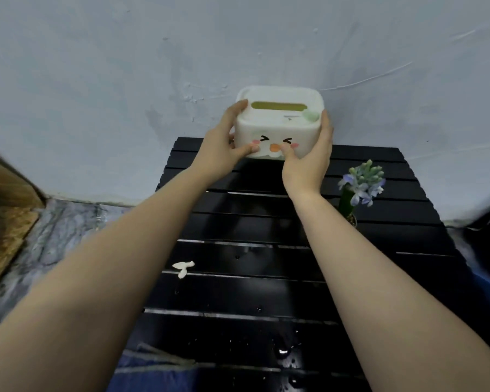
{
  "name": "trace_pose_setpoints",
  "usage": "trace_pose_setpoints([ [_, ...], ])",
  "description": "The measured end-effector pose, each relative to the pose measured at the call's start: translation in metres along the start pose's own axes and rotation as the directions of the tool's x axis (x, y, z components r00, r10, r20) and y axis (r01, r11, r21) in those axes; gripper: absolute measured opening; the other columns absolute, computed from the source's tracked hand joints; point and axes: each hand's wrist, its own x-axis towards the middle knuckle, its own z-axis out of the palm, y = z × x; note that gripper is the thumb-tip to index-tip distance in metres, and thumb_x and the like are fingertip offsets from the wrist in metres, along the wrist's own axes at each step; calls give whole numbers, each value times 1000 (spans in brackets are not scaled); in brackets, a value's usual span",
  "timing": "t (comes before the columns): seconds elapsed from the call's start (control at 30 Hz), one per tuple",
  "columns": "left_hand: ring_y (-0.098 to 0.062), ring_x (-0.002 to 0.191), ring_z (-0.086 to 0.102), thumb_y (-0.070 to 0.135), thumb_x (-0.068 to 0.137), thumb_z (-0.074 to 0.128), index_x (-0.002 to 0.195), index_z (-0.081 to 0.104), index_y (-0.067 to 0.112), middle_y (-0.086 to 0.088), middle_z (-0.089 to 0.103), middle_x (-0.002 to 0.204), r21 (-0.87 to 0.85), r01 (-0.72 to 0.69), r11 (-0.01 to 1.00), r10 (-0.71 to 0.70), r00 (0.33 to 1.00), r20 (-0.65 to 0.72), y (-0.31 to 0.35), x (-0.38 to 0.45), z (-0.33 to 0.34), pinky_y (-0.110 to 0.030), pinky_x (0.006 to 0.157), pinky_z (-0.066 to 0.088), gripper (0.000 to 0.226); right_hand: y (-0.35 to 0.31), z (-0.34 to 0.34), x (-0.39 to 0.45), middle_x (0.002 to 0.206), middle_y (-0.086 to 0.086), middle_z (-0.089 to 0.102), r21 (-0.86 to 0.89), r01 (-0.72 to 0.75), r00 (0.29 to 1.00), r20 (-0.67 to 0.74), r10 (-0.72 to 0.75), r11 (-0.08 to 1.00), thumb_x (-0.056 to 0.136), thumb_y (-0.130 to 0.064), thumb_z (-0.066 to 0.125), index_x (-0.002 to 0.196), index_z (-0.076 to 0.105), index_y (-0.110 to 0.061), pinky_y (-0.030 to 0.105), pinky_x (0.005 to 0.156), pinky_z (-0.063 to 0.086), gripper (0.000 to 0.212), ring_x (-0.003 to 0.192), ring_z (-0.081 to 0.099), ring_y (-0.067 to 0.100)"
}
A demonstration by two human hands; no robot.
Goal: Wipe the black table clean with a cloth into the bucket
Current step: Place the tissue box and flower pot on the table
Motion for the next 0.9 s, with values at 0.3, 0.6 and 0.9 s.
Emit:
trace_pose_setpoints([
  [0.3,-18,110,65,36,83,74,142,29,52,10,62,119,92,103,990,-104,994,10,-42,-1,24,-43,96,56,77,38,10,1,157,1,30,-103,-110,993,31,113,989,90,-2,68,157,19,-36,18,102,33,90,140,37,15],
  [0.6,-19,121,60,27,89,71,159,-3,33,-2,58,139,142,141,980,-147,989,31,-22,-6,24,-36,106,47,102,26,4,-4,170,6,2,-269,-75,992,78,100,960,97,0,57,161,7,-34,35,124,19,88,156,7,23],
  [0.9,-18,124,52,27,89,60,142,44,17,2,55,135,251,-25,968,107,941,-321,10,-54,28,-40,102,48,55,-18,-39,-87,161,10,32,-154,336,916,283,-284,929,97,-2,57,154,37,-21,20,121,26,62,153,24,22],
])
